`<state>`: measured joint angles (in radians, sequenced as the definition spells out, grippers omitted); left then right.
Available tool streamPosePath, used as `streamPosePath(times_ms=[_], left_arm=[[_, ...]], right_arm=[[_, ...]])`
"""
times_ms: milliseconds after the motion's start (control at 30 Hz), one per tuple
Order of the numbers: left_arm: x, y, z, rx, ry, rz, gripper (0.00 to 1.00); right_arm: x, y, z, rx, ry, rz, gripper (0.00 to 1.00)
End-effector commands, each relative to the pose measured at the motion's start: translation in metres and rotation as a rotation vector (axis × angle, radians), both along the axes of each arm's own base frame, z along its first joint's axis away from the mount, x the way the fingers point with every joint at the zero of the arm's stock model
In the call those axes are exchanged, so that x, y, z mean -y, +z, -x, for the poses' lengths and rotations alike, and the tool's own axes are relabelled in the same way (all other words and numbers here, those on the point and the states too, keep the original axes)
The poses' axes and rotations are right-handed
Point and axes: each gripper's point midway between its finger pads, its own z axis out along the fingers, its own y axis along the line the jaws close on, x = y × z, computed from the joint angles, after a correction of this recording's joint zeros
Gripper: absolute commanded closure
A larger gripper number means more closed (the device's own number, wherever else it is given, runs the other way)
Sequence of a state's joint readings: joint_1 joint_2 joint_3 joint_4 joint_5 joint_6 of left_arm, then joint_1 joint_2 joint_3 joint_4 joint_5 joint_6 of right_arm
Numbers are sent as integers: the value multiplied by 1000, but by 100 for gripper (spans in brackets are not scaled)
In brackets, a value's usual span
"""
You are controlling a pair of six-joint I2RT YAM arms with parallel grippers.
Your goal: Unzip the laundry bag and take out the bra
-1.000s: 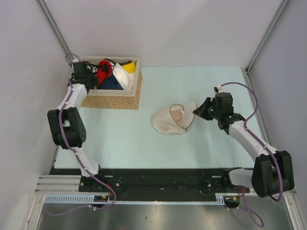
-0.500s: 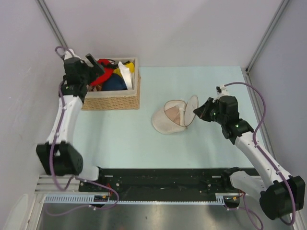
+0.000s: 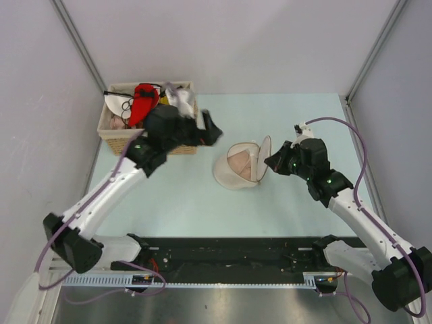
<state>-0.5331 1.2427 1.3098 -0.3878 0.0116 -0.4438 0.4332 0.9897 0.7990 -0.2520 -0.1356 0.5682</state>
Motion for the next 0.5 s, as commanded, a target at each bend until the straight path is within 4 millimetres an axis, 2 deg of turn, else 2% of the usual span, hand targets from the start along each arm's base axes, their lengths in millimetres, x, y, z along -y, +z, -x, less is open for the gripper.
streamPosePath(times_ms=[0,33,67,133,167,200,233,300,367,400,467], left_arm=[[91,-58,55,-140,-306,-42,4],[110,-61,66,-143,-352,-44,4],[121,-76,66,-182,-353,-52,6],[140,-82,70,-185,-385,-42,7],[144,-86,68,-191,-384,-46,9],[150,-101,64,-215,-381,-67,10],[154,-102,59,-207,-376,-65,11],[159,-118,52,-221,-371,-95,14],[161,-123,42,-210,-345,-123,17],[161,-133,36,-219,-333,-147,18],[161,-135,29,-210,-309,-169,21]], right_arm=[[-2,35,-2,89,-14,-40,100],[-3,35,0,87,-10,-38,100],[-3,36,2,89,-9,-38,100],[0,34,4,83,-20,-28,100],[1,37,6,90,-20,-28,100],[2,36,8,86,-27,-26,100],[3,36,8,87,-30,-23,100],[6,36,12,88,-36,-20,100],[9,38,14,93,-43,-18,100],[10,38,15,88,-45,-18,100],[11,38,17,90,-49,-15,100]])
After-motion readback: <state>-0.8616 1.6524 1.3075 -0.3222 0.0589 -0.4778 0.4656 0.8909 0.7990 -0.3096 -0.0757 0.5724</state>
